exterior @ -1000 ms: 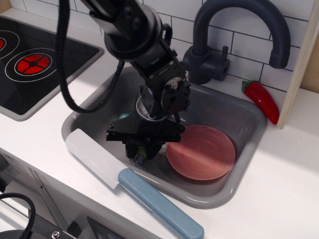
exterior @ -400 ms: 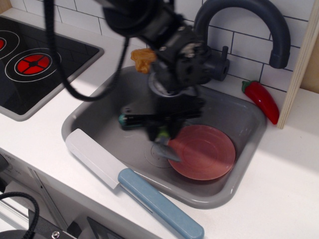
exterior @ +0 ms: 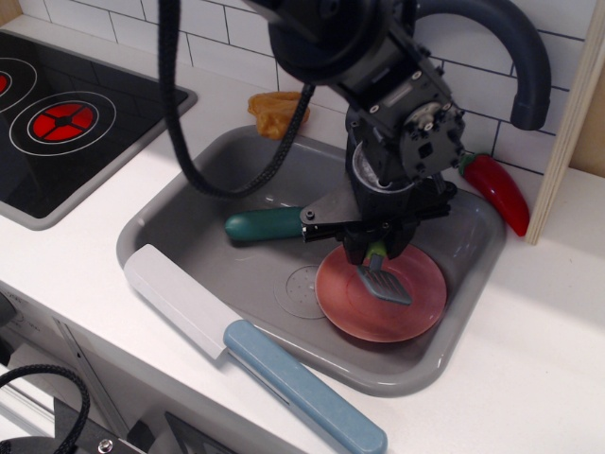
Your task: Put spatula on plate sink
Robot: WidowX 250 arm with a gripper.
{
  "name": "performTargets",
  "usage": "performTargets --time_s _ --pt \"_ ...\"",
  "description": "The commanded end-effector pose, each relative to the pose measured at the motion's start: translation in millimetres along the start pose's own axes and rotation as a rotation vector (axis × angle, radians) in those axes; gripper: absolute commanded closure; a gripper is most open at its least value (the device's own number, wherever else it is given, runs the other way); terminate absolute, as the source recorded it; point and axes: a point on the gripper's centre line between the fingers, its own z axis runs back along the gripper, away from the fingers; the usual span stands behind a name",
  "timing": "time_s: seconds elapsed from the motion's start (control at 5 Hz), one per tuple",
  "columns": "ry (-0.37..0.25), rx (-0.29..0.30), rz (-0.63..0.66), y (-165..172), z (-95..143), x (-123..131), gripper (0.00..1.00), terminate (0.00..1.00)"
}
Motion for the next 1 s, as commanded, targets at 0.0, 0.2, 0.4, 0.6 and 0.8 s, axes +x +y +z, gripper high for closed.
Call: performTargets --time_s 0.0,0.2,0.4,0.6,0.8 --pt "-0.039 0.014 0.008 -3.6 -5.1 5.2 1.00 0.00" --pt "-0.042 0.042 0.011 -7.4 -14.0 4.6 0.00 0.00" --pt "-0.026 0.045 -0.003 -10.7 -10.5 3.0 0.00 0.00" --pt "-0.011 0.025 0.023 -11.8 0.9 8.4 0.00 0.00" --pt "-0.009 -0.031 0.026 -13.3 18.6 15.4 0.00 0.00"
